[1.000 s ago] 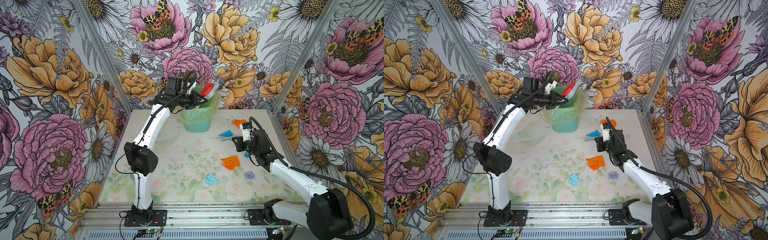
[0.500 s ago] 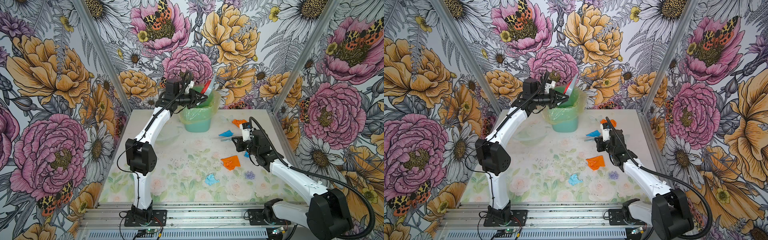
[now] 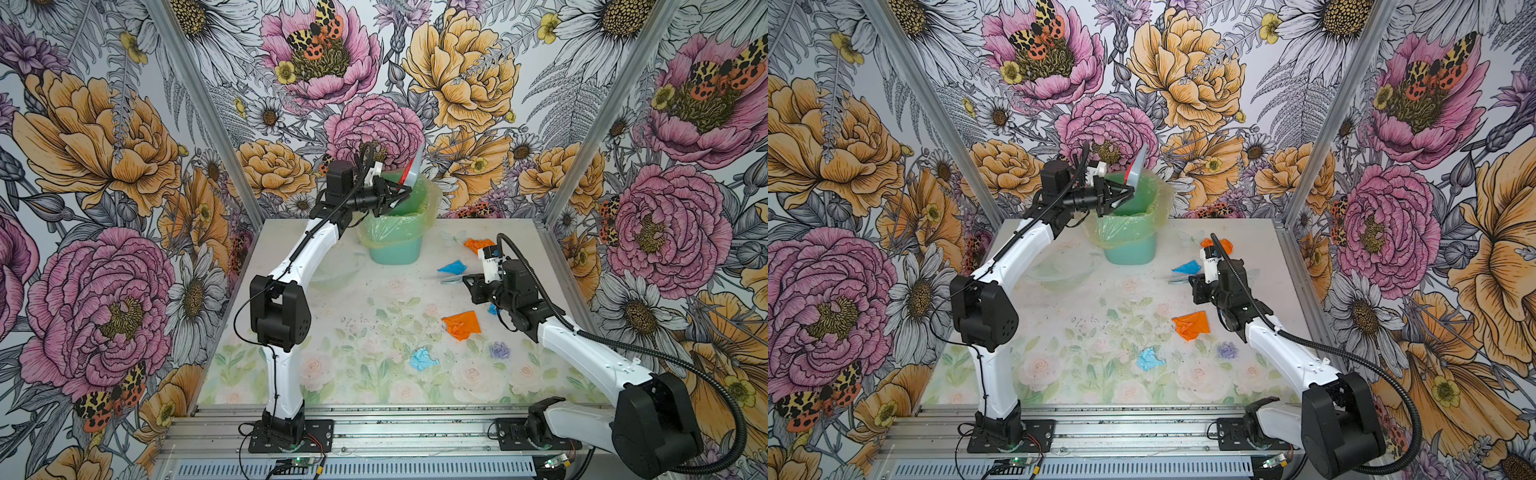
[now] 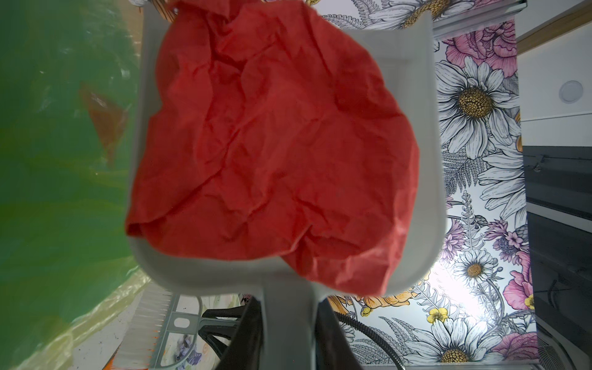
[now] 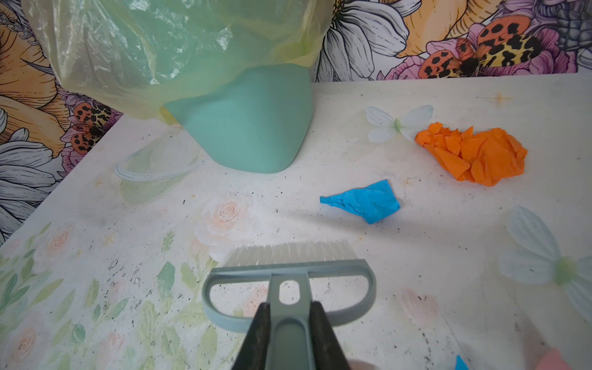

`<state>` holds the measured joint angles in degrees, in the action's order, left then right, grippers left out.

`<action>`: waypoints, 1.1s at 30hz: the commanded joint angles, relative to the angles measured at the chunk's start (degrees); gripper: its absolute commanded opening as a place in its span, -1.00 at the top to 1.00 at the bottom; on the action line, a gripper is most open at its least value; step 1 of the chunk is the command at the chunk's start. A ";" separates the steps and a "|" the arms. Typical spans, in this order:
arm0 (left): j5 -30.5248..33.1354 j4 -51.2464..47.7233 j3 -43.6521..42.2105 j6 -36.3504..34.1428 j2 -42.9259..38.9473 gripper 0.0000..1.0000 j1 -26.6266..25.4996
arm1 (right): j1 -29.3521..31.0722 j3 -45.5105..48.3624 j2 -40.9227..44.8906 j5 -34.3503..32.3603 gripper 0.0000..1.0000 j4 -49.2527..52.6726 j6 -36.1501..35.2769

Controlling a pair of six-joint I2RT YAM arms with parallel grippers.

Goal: Sweep away the paper scraps from the table
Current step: 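Tilt the dustpan over the bin with the left gripper to dump the scrap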

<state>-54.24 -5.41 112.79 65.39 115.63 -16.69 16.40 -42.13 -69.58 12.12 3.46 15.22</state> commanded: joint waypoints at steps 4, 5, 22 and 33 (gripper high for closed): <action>-1.25 11.82 -3.09 8.10 -3.96 1.00 0.77 | -0.24 0.07 0.29 0.10 1.00 -1.53 0.46; -1.14 12.59 -3.49 8.79 -4.14 1.00 0.78 | -0.28 0.03 0.29 0.05 1.00 -1.45 0.51; -1.36 36.97 -11.28 29.10 -2.16 1.00 1.13 | -0.21 0.38 0.82 0.36 1.00 -1.35 1.28; -2.14 36.99 -11.33 28.03 -2.82 1.00 1.21 | -0.15 0.29 0.96 0.54 1.00 -1.14 1.88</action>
<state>-55.13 29.58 101.56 94.17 113.36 -15.94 16.43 -42.11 -69.56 12.14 3.49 16.08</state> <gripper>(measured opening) 0.213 0.199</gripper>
